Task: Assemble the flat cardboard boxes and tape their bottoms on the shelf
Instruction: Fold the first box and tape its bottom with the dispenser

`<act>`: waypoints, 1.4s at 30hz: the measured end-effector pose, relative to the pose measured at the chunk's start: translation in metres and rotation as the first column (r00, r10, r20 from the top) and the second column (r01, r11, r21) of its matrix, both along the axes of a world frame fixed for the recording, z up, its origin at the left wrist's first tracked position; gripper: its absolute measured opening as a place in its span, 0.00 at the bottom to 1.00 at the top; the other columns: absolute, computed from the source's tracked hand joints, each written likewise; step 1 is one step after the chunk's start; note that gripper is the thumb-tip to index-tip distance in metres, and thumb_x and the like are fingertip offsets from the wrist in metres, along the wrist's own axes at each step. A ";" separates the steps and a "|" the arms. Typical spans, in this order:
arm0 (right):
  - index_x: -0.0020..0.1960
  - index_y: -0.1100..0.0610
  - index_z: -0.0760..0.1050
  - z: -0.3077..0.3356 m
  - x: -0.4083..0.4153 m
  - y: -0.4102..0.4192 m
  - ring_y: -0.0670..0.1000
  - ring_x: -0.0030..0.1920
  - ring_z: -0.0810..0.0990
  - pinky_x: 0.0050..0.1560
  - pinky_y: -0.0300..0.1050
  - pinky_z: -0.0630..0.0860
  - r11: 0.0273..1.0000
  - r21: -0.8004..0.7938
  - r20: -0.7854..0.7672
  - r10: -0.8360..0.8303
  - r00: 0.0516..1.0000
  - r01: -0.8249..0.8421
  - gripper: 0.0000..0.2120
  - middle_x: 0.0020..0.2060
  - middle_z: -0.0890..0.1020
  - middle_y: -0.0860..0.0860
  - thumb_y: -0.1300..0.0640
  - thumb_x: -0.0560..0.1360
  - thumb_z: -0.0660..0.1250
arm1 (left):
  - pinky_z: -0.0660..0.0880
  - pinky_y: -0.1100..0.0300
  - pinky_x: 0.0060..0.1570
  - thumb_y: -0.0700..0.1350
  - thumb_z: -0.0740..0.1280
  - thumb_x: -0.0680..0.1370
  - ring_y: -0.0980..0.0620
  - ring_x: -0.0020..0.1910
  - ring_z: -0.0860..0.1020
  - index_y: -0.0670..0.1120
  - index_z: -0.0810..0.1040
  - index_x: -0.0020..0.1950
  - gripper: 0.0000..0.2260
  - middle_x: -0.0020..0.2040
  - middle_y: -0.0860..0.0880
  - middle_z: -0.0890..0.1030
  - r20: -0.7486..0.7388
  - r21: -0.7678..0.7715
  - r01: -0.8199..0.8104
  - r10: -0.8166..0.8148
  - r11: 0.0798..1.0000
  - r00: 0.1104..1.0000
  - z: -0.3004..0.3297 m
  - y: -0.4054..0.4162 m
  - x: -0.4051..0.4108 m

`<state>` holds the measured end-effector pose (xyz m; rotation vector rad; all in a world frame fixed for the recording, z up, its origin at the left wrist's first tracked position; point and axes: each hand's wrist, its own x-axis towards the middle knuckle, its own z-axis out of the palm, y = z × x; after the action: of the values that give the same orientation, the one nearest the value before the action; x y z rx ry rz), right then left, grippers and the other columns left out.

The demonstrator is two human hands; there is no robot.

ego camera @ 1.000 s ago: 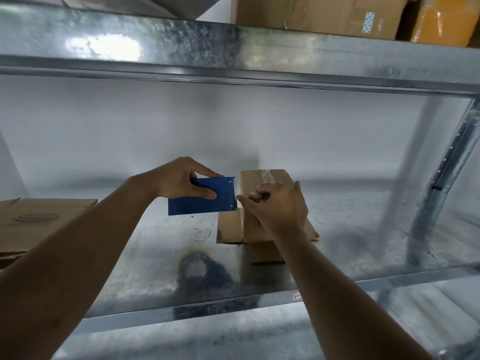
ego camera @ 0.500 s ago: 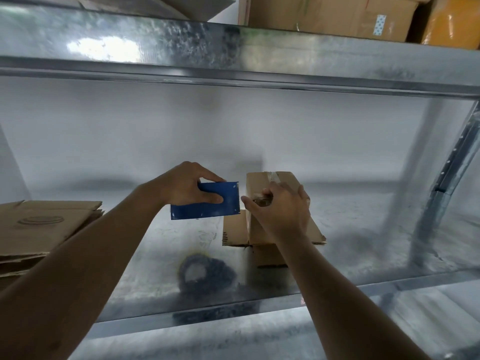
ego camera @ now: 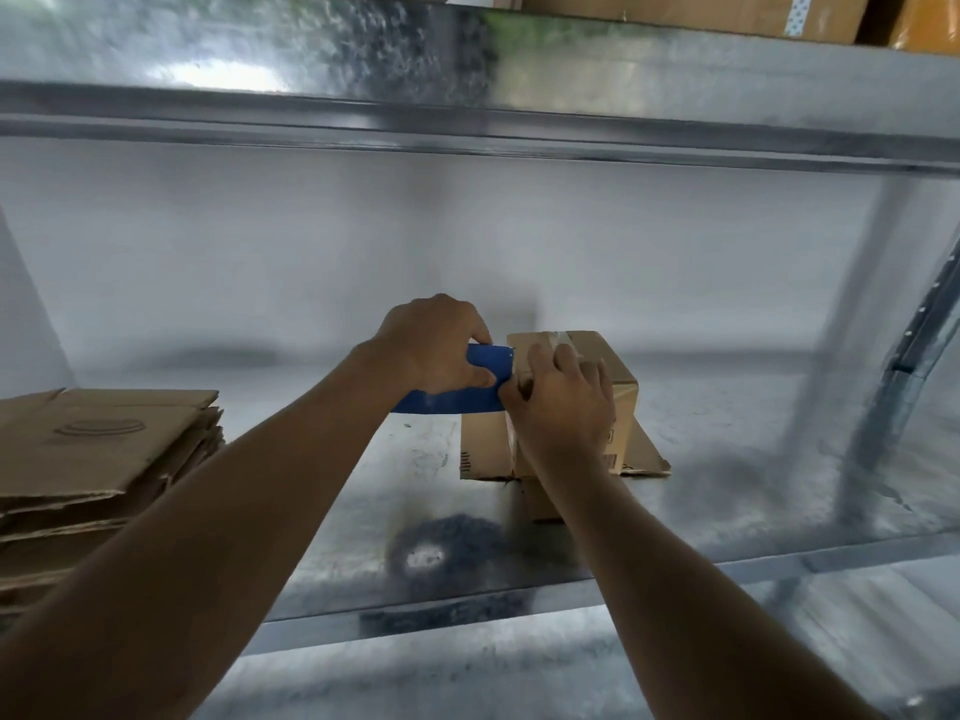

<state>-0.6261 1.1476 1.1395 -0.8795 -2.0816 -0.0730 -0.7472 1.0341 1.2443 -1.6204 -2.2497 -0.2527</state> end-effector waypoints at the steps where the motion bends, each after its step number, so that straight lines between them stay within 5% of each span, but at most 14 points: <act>1: 0.55 0.56 0.78 0.000 0.000 -0.001 0.61 0.50 0.81 0.60 0.61 0.77 1.000 0.009 -0.009 -0.002 1.000 0.002 0.15 0.50 0.83 0.56 0.46 0.75 0.68 | 0.75 0.55 0.46 0.61 0.72 0.76 0.49 0.50 0.80 0.56 0.83 0.65 0.19 0.58 0.53 0.85 -0.035 -0.006 -0.017 0.017 1.000 0.999 0.001 0.001 0.003; 6: 0.52 0.57 0.77 0.004 0.000 -0.005 0.61 0.45 0.80 0.52 0.58 0.79 0.999 0.044 -0.030 0.004 1.000 -0.002 0.14 0.45 0.82 0.56 0.50 0.72 0.74 | 0.71 0.56 0.41 0.59 0.71 0.76 0.47 0.45 0.81 0.53 0.85 0.57 0.15 0.49 0.51 0.84 -0.176 -0.024 -0.065 0.060 0.998 0.983 0.003 0.012 0.017; 11: 0.57 0.57 0.77 -0.006 0.008 0.006 0.62 0.57 0.81 0.68 0.64 0.73 0.994 0.110 0.022 0.004 1.000 -0.006 0.19 0.51 0.83 0.56 0.40 0.81 0.65 | 0.72 0.56 0.43 0.61 0.69 0.78 0.49 0.48 0.81 0.56 0.83 0.62 0.16 0.53 0.53 0.85 -0.102 0.025 -0.063 0.066 0.998 0.993 -0.001 0.003 0.006; 17: 0.67 0.60 0.80 -0.022 0.013 0.016 0.65 0.72 0.75 0.76 0.66 0.63 0.944 0.329 -0.063 0.022 0.998 0.000 0.25 0.66 0.81 0.59 0.43 0.87 0.55 | 0.75 0.54 0.57 0.63 0.71 0.77 0.48 0.60 0.81 0.60 0.78 0.71 0.23 0.66 0.54 0.82 0.155 0.219 -0.017 -0.017 0.976 0.988 -0.011 -0.014 -0.011; 24: 0.79 0.55 0.68 -0.018 0.022 0.013 0.60 0.79 0.65 0.80 0.64 0.56 0.969 0.225 0.074 0.083 0.994 -0.097 0.31 0.75 0.74 0.55 0.43 0.88 0.38 | 0.78 0.57 0.52 0.62 0.75 0.74 0.56 0.45 0.78 0.62 0.78 0.70 0.24 0.63 0.57 0.84 0.339 0.307 0.064 -0.172 0.949 0.925 -0.021 -0.021 -0.031; 30: 0.79 0.55 0.68 -0.012 0.033 0.009 0.58 0.77 0.68 0.79 0.62 0.60 0.975 0.188 0.060 0.104 0.993 -0.114 0.28 0.74 0.75 0.54 0.41 0.87 0.47 | 0.81 0.53 0.53 0.71 0.71 0.67 0.56 0.48 0.82 0.66 0.79 0.68 0.30 0.61 0.62 0.83 0.405 0.356 0.095 -0.245 0.930 0.881 -0.032 -0.026 -0.038; 33: 0.69 0.56 0.77 -0.008 0.034 0.006 0.58 0.70 0.76 0.76 0.61 0.65 0.982 0.169 0.055 0.074 0.996 -0.082 0.25 0.65 0.81 0.54 0.38 0.83 0.60 | 0.81 0.53 0.55 0.73 0.70 0.66 0.56 0.51 0.82 0.67 0.79 0.68 0.31 0.61 0.63 0.83 0.424 0.380 0.081 -0.251 0.921 0.870 -0.035 -0.029 -0.045; 37: 0.58 0.56 0.81 0.011 0.038 0.001 0.59 0.58 0.81 0.67 0.58 0.74 0.981 0.131 0.035 0.139 0.990 -0.142 0.15 0.54 0.85 0.53 0.49 0.78 0.65 | 0.79 0.62 0.51 0.64 0.76 0.70 0.57 0.51 0.83 0.68 0.79 0.66 0.24 0.58 0.65 0.83 0.455 0.410 0.070 -0.270 0.909 0.849 -0.032 -0.036 -0.050; 40: 0.64 0.56 0.80 0.026 0.048 -0.003 0.59 0.63 0.79 0.72 0.60 0.70 0.977 0.039 0.080 0.208 0.975 -0.212 0.20 0.60 0.83 0.54 0.54 0.75 0.61 | 0.73 0.74 0.44 0.56 0.78 0.72 0.66 0.48 0.81 0.70 0.78 0.63 0.21 0.49 0.74 0.81 0.485 0.421 0.095 -0.312 0.902 0.817 -0.026 -0.044 -0.051; 42: 0.70 0.57 0.76 0.033 0.057 -0.001 0.61 0.68 0.76 0.71 0.59 0.72 0.968 0.009 0.134 0.246 0.960 -0.249 0.22 0.66 0.80 0.55 0.58 0.76 0.64 | 0.72 0.75 0.40 0.52 0.78 0.73 0.65 0.43 0.81 0.66 0.79 0.64 0.21 0.46 0.71 0.83 0.516 0.412 0.111 -0.332 0.904 0.790 -0.022 -0.048 -0.051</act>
<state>-0.5689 1.1462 1.1727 -0.6062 -2.2944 -0.0243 -0.7986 0.9863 1.2221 -1.7593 -2.1931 -1.3116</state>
